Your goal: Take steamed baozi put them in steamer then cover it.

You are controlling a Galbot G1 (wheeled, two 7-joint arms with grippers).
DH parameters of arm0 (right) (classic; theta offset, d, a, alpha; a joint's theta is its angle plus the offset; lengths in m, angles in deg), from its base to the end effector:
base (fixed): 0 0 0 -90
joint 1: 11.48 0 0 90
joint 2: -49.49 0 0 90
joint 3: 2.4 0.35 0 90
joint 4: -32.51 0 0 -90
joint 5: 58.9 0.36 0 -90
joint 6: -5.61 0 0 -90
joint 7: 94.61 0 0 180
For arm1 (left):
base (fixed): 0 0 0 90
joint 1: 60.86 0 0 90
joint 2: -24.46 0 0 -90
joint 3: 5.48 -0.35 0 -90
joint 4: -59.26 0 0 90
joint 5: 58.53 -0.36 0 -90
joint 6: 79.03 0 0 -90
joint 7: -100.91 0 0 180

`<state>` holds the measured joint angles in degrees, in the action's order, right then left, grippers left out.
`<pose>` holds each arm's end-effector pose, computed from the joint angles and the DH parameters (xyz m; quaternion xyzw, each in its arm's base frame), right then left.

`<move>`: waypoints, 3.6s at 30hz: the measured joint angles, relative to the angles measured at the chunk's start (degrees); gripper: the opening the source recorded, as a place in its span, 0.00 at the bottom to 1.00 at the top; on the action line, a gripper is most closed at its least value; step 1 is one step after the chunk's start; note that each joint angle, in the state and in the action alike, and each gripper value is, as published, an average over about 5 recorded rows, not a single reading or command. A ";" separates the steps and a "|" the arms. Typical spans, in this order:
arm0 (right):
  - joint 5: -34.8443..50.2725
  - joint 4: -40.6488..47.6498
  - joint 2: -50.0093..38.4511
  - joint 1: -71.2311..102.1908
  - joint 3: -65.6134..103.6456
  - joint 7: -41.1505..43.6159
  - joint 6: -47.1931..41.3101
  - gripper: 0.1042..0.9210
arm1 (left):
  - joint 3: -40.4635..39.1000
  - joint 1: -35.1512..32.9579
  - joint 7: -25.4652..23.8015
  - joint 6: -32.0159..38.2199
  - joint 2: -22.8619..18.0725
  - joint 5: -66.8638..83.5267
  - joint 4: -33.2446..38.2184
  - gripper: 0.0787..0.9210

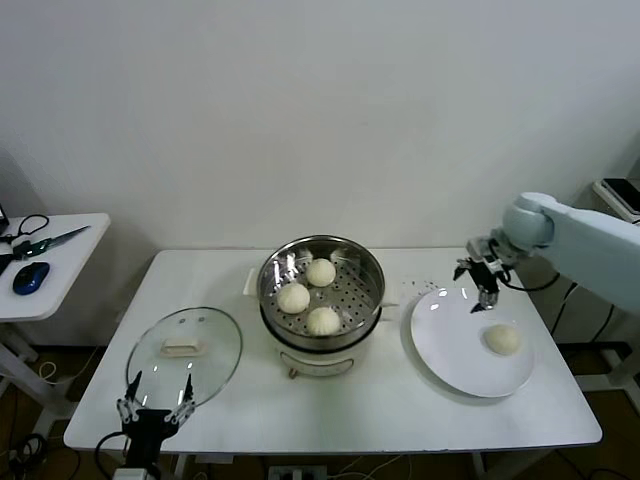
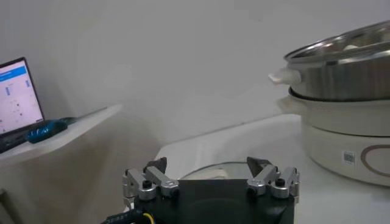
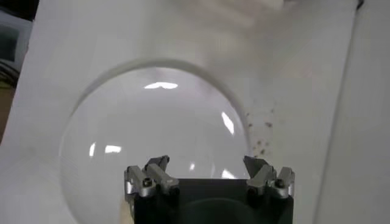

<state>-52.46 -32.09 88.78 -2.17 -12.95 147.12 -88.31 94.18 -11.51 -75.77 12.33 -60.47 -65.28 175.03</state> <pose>0.5498 -0.1879 -0.1505 0.5097 -0.5135 0.5602 0.4035 0.1201 0.0713 -0.3508 0.0656 -0.9809 -0.1447 0.1119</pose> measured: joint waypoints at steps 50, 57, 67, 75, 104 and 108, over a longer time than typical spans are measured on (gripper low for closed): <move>-6.81 15.28 2.78 13.51 13.69 2.68 0.45 0.72 | -0.34 -1.30 -0.09 0.30 -0.47 -0.22 -0.12 0.88; 2.74 12.57 4.18 3.82 5.32 1.39 -2.47 0.72 | -1.01 -1.16 -0.31 0.49 -0.30 0.18 0.47 0.88; 21.63 7.14 11.06 -14.67 -10.91 -1.26 -7.18 0.72 | -2.62 -1.41 -0.68 0.72 -0.16 0.81 1.83 0.88; 35.43 5.24 20.37 -23.63 -20.93 -3.54 -10.05 0.72 | -3.68 -2.05 -1.01 1.19 -0.10 1.36 2.18 0.88; 43.78 4.16 36.30 -20.74 -32.49 -9.19 -13.33 0.73 | -2.93 -0.17 -1.57 1.56 1.16 3.85 1.30 0.88; 43.57 4.55 36.76 -20.20 -32.47 -9.50 -13.54 0.77 | -2.88 0.30 -1.57 1.39 1.29 3.93 1.08 0.88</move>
<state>-8.89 -27.54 125.55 -22.37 -45.43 137.62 -101.85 91.30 -11.21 -77.34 13.72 -59.18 -61.34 176.11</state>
